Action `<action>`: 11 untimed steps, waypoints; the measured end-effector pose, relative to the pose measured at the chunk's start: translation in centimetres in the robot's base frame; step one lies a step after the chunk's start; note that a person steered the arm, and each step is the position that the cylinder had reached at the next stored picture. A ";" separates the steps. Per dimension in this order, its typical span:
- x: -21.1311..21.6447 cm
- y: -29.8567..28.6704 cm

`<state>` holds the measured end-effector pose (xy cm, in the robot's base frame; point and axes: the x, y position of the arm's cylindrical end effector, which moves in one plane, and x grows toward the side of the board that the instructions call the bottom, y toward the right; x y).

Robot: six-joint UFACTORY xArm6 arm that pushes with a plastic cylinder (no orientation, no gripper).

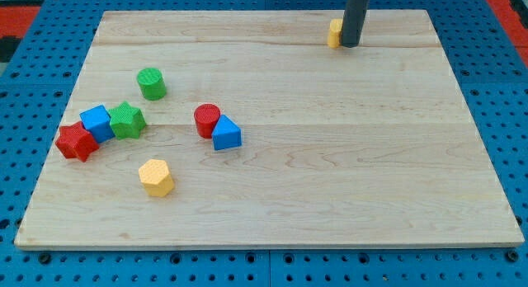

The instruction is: Slightly move the green star into the blue cube

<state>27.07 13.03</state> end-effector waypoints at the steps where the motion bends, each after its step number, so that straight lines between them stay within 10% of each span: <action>1: 0.5 -2.4; 4: 1.9 -1.1; 6: 11.1 -17.8; 9: 13.9 -33.9; 11: 9.2 -30.1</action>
